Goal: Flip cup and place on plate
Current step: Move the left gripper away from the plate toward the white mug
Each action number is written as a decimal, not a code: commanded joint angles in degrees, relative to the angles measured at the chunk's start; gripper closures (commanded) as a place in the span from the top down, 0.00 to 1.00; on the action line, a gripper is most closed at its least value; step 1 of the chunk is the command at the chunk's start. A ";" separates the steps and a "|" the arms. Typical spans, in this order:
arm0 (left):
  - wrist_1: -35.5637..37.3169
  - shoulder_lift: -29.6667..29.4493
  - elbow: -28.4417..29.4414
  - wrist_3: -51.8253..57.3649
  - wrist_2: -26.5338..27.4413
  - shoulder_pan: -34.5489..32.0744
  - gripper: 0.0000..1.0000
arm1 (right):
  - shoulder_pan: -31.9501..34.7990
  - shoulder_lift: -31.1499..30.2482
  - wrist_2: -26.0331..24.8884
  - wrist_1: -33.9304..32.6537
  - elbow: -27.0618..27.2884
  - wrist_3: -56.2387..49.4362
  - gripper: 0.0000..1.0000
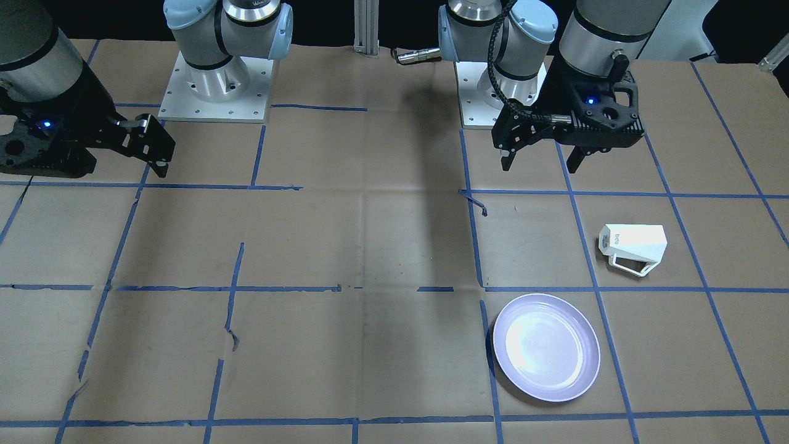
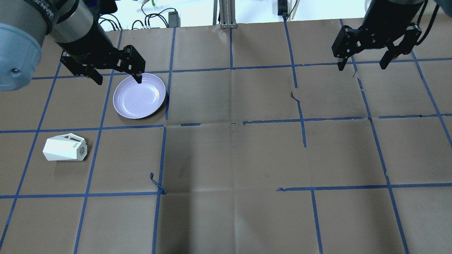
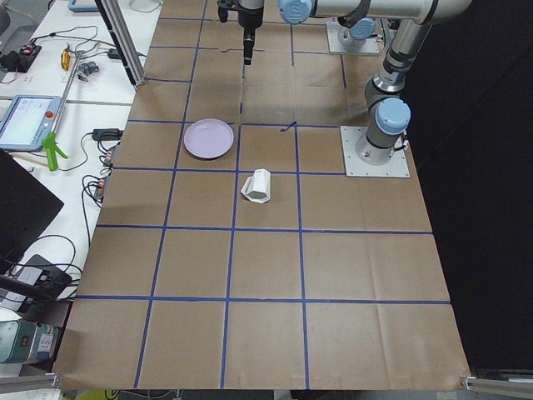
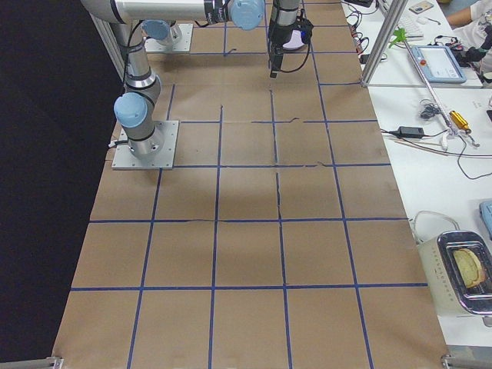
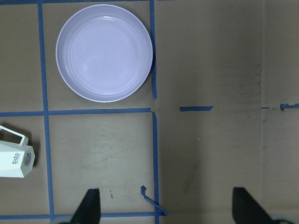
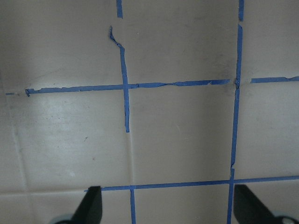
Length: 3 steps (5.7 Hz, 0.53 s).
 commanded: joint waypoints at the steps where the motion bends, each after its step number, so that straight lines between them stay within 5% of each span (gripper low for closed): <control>1: 0.00 0.03 0.00 0.08 0.01 0.08 0.98 | 0.00 0.00 0.00 0.00 0.00 0.00 1.00; 3: -0.35 0.29 0.00 2.79 0.01 1.65 0.98 | 0.00 0.00 0.00 0.00 0.00 0.00 1.00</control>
